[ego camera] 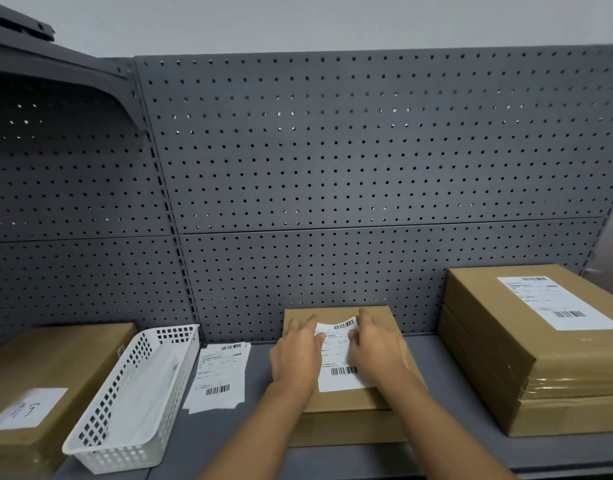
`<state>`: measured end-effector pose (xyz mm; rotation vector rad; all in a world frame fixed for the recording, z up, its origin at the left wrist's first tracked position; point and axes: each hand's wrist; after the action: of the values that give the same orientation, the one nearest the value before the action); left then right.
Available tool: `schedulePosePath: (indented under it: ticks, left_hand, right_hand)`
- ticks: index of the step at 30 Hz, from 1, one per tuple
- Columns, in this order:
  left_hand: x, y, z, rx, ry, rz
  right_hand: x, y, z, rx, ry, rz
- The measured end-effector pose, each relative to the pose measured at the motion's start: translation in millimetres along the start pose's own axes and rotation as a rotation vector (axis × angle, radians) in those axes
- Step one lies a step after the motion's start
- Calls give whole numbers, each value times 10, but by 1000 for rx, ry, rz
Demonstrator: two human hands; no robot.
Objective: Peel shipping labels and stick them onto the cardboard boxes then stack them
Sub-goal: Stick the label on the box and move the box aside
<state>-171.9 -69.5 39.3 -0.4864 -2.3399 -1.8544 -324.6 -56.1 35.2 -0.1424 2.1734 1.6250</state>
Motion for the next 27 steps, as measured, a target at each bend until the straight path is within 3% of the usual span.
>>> schedulePosePath:
  ticks: [14, 27]
  left_hand:
    - [30, -50, -366, -55, 30, -133]
    - [4, -152, -424, 27, 147, -4]
  right_hand:
    - [-82, -77, -307, 15, -15, 97]
    - [97, -183, -410, 136, -90, -120]
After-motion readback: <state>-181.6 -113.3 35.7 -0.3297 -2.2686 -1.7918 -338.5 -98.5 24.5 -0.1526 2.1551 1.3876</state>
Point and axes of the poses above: each hand's wrist, its own z-axis away from the middle knuckle, its own y-axis out of the back of the hand, x = y × z, and after that the axes turned 6 degrees about -z, right-handed
